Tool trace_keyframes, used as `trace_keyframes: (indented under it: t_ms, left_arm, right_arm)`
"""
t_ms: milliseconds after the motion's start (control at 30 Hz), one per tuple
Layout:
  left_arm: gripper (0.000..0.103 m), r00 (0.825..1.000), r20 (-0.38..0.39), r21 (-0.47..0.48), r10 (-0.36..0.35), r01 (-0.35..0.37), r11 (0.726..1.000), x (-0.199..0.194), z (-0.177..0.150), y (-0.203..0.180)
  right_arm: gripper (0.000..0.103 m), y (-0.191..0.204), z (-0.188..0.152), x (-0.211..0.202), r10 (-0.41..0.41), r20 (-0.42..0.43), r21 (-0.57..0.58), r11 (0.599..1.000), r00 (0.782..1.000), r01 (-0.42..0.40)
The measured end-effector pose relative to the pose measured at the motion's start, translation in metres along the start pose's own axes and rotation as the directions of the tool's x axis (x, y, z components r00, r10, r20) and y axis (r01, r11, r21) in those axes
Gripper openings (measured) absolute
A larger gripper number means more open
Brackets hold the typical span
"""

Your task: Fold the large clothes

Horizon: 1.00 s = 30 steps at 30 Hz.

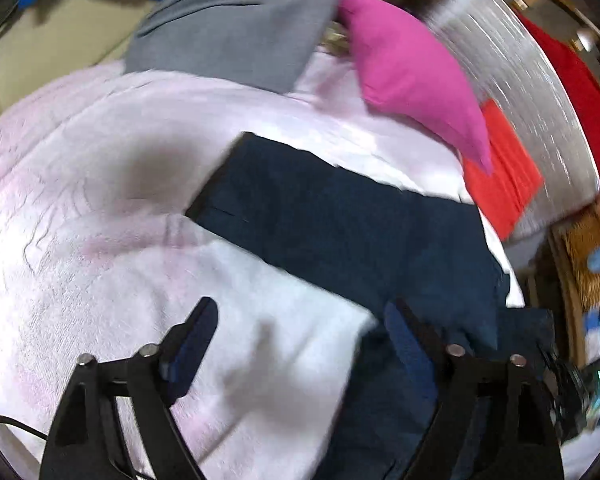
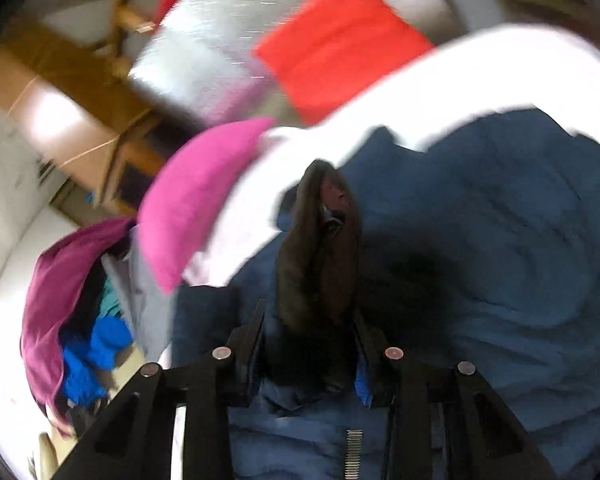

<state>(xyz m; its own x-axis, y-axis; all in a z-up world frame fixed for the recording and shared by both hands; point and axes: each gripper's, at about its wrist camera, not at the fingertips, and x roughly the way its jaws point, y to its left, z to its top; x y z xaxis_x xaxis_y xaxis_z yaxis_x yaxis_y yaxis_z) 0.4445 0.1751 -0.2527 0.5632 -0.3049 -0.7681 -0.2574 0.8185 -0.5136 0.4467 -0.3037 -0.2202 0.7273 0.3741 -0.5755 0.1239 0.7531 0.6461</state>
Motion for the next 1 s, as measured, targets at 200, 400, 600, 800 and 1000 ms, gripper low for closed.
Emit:
trace_keyframes:
  t_ms: [200,400,600,800,1000]
  left_arm:
    - [0.067,1.0,0.026,-0.012,0.004,-0.004,1.0,-0.011,-0.002,-0.001]
    - [0.069,0.996,0.084,0.189,0.031,-0.047,0.981,-0.04,-0.029,-0.049]
    - [0.069,0.995,0.078,0.441,-0.056,0.016,0.897,-0.047,-0.076,-0.135]
    - [0.069,0.997,0.061,0.585,-0.053,0.007,0.811,-0.012,-0.108,-0.218]
    - [0.069,0.997,0.079,0.624,0.011,-0.058,0.779,0.046,-0.107,-0.27]
  right_arm:
    - [0.039,0.06,-0.013,0.022,0.122,-0.101,-0.12,0.984,0.987,-0.134]
    - [0.076,0.05,-0.03,0.024,0.272,-0.16,-0.004,0.961,0.949,-0.277]
    - [0.076,-0.012,-0.031,-0.033,0.15,-0.018,0.049,0.988,0.988,-0.149]
    - [0.043,-0.074,-0.022,-0.073,-0.101,0.067,0.046,0.994,0.993,0.098]
    - [0.042,-0.127,-0.013,-0.069,-0.191,0.012,0.109,0.976,0.982,0.188]
